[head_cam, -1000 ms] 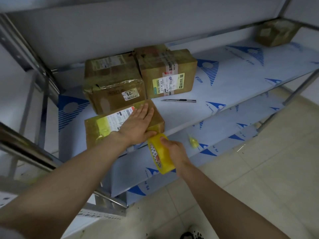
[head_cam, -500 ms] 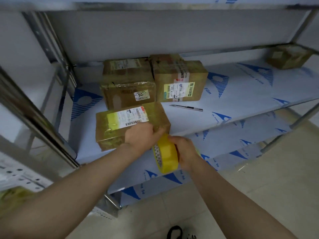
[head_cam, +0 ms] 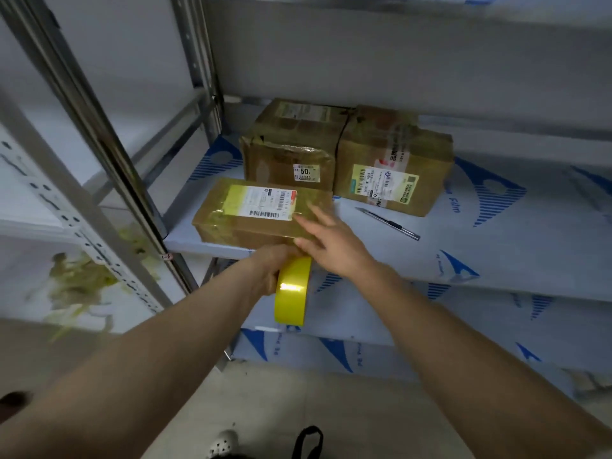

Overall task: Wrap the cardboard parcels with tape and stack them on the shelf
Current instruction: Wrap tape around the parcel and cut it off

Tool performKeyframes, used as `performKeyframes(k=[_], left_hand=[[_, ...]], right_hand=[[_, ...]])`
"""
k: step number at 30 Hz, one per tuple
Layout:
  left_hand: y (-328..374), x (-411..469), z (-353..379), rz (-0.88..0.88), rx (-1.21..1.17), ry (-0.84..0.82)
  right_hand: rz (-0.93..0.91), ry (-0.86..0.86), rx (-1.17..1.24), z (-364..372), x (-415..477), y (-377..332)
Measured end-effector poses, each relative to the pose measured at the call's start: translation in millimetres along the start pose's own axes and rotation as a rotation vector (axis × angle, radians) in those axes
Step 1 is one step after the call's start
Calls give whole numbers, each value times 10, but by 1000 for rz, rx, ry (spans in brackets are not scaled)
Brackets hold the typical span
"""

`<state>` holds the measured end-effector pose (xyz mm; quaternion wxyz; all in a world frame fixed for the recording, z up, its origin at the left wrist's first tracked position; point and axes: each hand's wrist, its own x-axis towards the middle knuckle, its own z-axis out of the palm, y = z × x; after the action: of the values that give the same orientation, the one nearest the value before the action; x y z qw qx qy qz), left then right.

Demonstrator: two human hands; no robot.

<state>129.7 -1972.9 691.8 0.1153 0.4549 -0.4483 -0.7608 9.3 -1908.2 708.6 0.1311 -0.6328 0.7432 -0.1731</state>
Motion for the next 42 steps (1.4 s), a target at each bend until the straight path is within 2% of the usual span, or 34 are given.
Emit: performKeyframes(k=[1,3,8,13,17,19,21,22,24,27,30,35,38,42], left_hand=[[-11,-21,18,3,-26,17],[-46,-54,53,25,-51,66],[-166,-31,97,58,46,226],[-296,-120,50,-41,143,194],[-425,-132,73,-19,131,181],[-415,-118,68,-5,104,164],[-389,-123,54,-19,102,155],[-375,-133,44,-28,107,155],[-338,-138,38,-29,110,152],[-292,-119,60,-14,83,134],[-286,-95,85,-23,95,128],[-316,-99,90,-16,85,159],[-321,-94,89,-6,92,184],[-291,-94,81,-12,91,191]], right_hand=[[-56,-124,-20,5,62,34],[-111,-192,-95,23,147,91],[-150,-123,-180,71,194,178],[-125,-136,-124,59,206,170],[-120,-108,-33,83,196,141],[-59,-33,233,29,191,150],[59,192,454,-78,157,277],[143,309,462,-131,135,396],[326,389,340,-209,91,714],[477,179,69,-232,75,1135],[469,7,-142,-196,66,1360],[415,123,-385,-178,-30,1437],[417,105,-311,-239,-83,1405],[386,216,45,-369,-245,1173]])
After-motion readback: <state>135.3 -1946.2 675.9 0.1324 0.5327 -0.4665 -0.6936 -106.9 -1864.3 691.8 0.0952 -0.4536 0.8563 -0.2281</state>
